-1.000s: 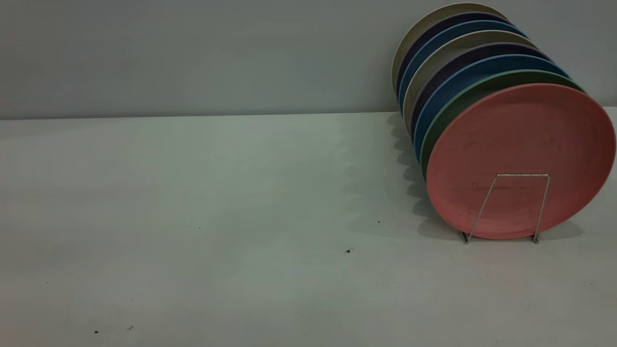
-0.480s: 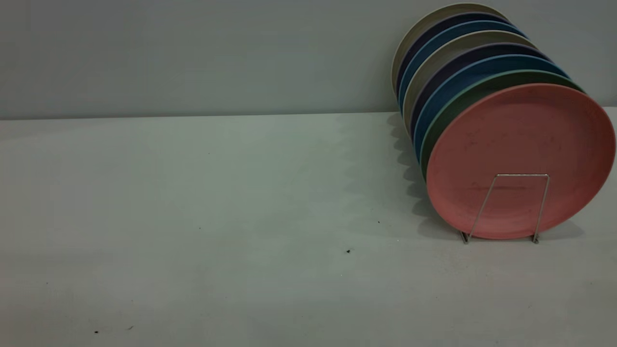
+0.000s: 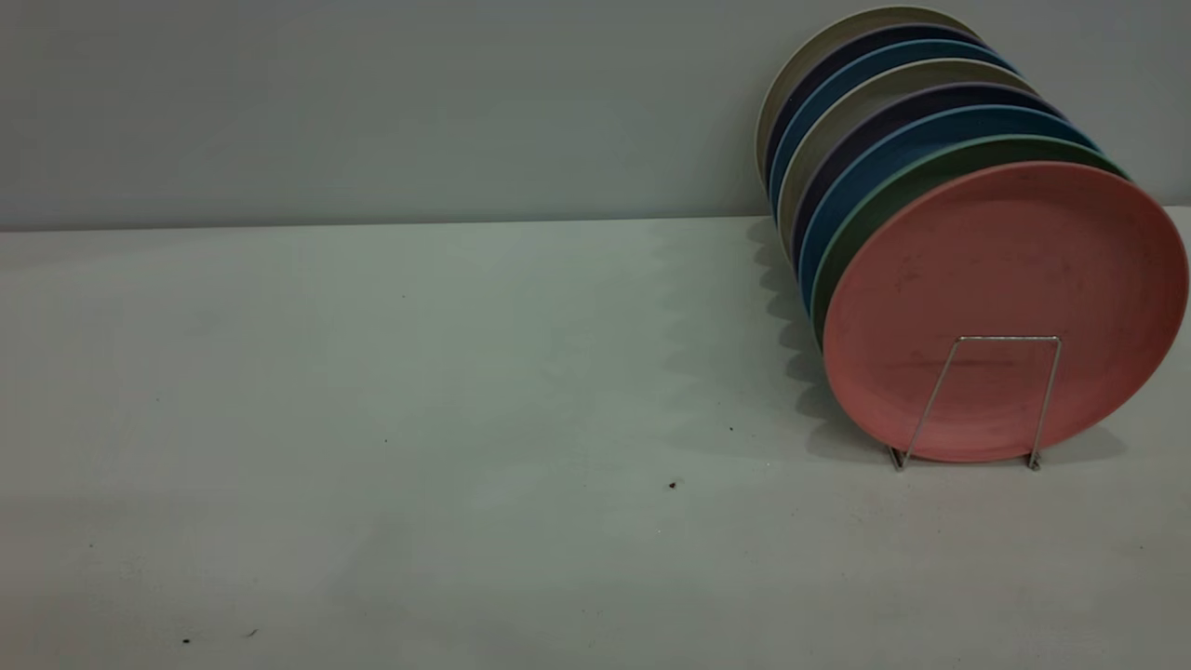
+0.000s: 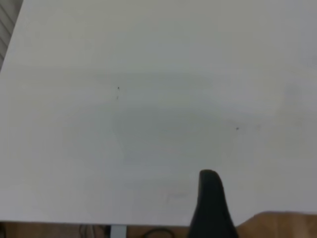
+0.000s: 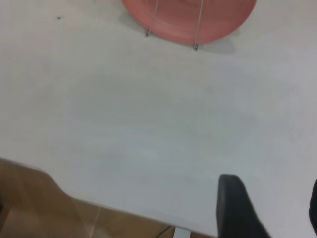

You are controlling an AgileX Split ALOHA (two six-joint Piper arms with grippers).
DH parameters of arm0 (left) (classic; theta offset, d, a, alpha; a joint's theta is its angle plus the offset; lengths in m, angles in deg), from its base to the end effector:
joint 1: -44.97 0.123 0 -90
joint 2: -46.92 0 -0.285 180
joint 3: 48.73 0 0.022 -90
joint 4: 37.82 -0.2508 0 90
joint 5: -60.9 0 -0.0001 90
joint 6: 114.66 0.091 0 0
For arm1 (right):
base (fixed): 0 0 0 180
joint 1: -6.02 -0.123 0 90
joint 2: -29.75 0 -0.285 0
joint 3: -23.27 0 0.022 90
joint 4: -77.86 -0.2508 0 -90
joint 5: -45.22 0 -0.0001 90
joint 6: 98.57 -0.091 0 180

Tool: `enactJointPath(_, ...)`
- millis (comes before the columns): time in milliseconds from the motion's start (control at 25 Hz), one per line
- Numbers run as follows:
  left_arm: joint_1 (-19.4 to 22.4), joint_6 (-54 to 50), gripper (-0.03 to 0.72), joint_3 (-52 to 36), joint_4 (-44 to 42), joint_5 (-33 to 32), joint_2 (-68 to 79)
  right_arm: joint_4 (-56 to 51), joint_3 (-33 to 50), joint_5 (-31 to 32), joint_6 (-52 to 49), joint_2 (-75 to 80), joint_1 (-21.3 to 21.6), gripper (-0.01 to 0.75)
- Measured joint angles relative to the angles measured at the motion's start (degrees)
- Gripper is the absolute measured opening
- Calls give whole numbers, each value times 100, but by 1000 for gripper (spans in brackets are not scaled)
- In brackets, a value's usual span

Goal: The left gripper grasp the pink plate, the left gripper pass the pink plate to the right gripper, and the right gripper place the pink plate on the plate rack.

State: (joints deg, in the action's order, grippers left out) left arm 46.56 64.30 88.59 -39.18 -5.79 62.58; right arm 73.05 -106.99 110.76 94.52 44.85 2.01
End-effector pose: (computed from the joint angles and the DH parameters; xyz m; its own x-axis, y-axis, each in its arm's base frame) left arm 0.0019 0.0020 0.2980 -0.5733 -0.0247 -0.8190 -0.0506 0.9987 0.0053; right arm 0.0111 0.0077 0.2650 -0.6086 -0.2350 -0.7579 -0.2496 0.9634 -0.0983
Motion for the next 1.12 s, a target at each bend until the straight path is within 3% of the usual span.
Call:
enactJointPath(240, 0, 204, 568, -666, 0, 138, 0, 0, 0, -1, -78, 0, 0, 377)
enactJointPath(1120, 0, 150, 568, -671, 0, 197, -85, 0, 19, -6, -111, -6, -6, 377)
